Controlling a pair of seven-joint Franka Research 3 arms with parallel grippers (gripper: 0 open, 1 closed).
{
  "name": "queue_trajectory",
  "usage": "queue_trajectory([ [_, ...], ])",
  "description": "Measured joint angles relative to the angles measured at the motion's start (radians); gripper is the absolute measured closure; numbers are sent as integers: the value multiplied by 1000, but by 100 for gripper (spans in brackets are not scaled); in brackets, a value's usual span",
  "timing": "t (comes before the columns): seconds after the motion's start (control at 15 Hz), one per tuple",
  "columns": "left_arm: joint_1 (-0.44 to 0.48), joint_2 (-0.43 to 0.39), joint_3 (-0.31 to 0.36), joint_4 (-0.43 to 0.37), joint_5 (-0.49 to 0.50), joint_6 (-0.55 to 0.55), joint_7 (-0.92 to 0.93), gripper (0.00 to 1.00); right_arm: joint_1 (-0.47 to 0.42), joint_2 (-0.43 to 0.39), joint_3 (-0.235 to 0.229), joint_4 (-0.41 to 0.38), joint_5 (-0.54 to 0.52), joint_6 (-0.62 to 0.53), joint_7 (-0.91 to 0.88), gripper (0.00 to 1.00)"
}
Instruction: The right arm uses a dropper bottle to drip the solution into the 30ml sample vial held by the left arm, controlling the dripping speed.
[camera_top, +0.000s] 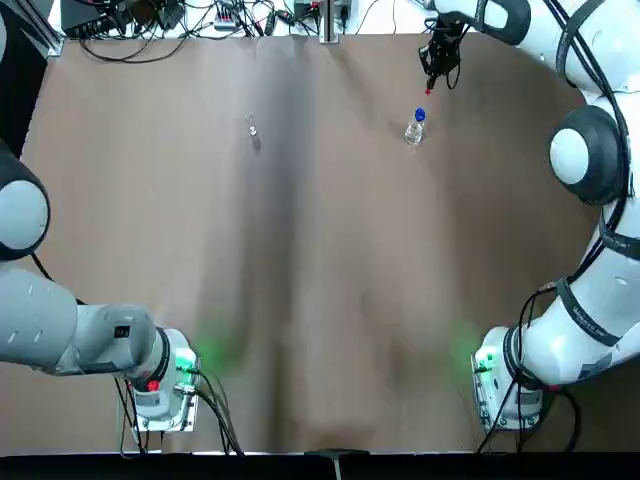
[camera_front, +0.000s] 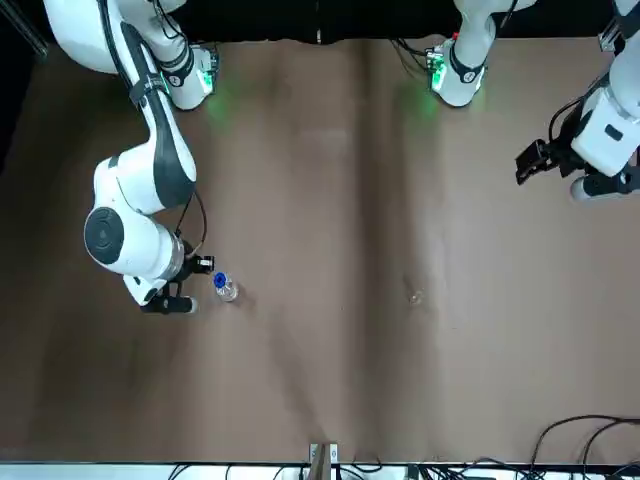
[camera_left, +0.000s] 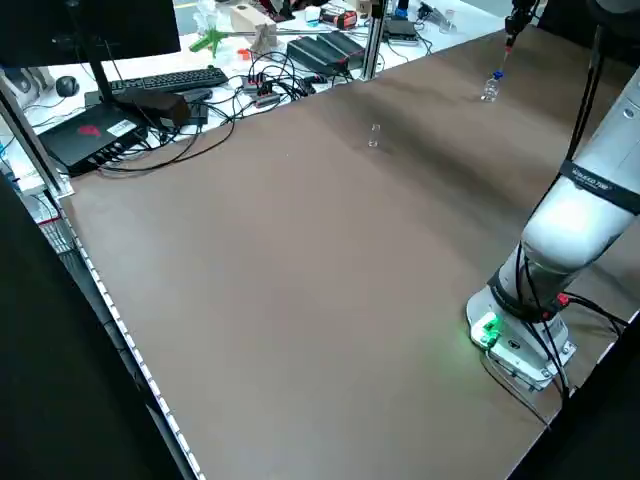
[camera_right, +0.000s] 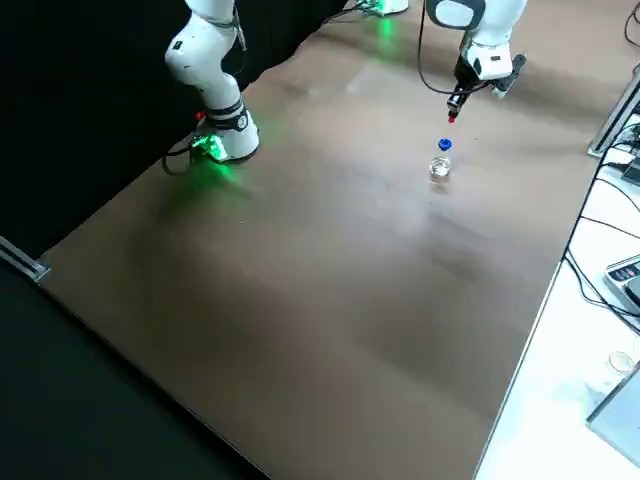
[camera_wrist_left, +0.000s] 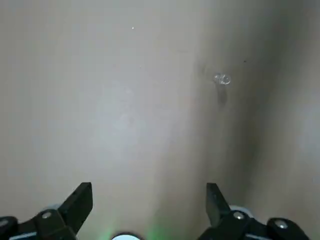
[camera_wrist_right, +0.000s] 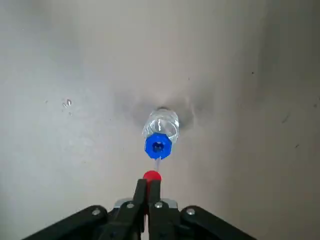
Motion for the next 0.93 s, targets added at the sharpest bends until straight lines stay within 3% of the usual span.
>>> queue_trajectory([
  [0.93, -7, -1, 10, -5, 0, -7, 0, 0, 3, 42, 1, -6, 0, 57, -1, 96],
])
